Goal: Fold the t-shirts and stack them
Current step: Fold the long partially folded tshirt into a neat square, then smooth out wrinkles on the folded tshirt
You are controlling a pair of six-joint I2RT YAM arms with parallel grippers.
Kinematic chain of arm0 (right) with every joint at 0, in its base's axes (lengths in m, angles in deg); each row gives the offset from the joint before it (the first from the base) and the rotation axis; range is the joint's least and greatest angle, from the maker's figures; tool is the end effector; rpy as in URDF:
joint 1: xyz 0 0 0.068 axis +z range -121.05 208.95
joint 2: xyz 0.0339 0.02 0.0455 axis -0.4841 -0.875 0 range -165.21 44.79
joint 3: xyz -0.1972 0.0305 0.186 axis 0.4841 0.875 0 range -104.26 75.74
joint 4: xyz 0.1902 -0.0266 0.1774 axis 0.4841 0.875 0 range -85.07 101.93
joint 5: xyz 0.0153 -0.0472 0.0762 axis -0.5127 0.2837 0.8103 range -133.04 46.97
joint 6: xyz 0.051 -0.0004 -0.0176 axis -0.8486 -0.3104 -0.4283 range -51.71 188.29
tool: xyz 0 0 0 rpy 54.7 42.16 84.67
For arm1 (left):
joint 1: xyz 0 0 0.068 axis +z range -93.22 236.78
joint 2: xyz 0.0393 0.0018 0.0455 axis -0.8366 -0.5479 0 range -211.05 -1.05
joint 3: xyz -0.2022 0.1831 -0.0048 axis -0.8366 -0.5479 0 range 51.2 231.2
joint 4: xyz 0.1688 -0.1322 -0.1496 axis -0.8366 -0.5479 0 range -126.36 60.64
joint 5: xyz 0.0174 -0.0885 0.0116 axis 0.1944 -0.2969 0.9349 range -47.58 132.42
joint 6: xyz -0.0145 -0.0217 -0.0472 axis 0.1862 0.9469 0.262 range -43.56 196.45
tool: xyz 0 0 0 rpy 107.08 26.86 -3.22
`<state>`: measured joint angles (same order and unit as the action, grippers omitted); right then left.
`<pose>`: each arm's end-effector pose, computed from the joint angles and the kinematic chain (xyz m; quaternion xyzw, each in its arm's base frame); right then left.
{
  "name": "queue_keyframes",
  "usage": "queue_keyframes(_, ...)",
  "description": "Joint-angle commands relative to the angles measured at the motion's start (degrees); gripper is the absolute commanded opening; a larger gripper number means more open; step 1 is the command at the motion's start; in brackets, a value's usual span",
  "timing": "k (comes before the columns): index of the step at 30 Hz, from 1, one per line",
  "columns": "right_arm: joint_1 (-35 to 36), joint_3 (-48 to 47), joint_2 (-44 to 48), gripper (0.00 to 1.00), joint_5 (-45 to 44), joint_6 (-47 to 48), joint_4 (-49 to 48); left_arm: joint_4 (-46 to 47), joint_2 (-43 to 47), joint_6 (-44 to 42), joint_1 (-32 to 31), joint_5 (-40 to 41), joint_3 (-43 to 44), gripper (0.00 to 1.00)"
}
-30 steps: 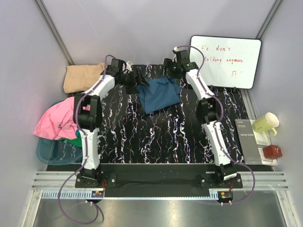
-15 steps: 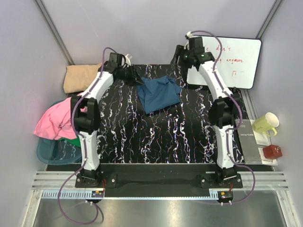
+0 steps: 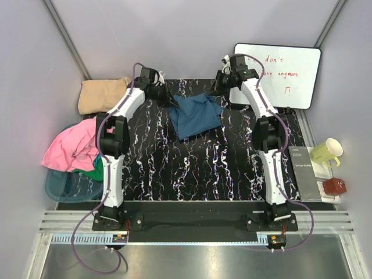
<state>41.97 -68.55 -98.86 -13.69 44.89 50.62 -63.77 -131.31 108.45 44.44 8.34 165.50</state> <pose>0.5330 0.1412 0.2582 -0.0155 0.8990 0.3379 0.2781 0.4927 -0.1283 0.2256 -0.0557 0.9032 -0.3776 0.1961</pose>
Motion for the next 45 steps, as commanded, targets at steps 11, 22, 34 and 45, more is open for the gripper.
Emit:
queue_keyframes(11, 0.4, 5.9, 7.0, 0.0, 11.6, -1.4, 1.5, 0.8, 3.1, 0.4, -0.7, 5.5, -2.1, 0.0)
queue_keyframes(22, 0.3, -1.7, -2.4, 0.0, 16.7, -2.8, 4.5, 1.6, -2.3, 1.8, -0.7, 7.1, 3.8, 0.0)
queue_keyframes(34, -0.3, -12.2, -16.0, 0.0, 13.6, -6.6, 3.6, 1.3, 3.2, 0.8, -0.1, 6.3, -0.2, 0.17)
queue_keyframes(45, -0.3, -11.2, -17.9, 0.0, 10.4, -8.3, -0.2, 2.3, 5.2, -0.2, -0.2, 5.3, -4.0, 0.64)
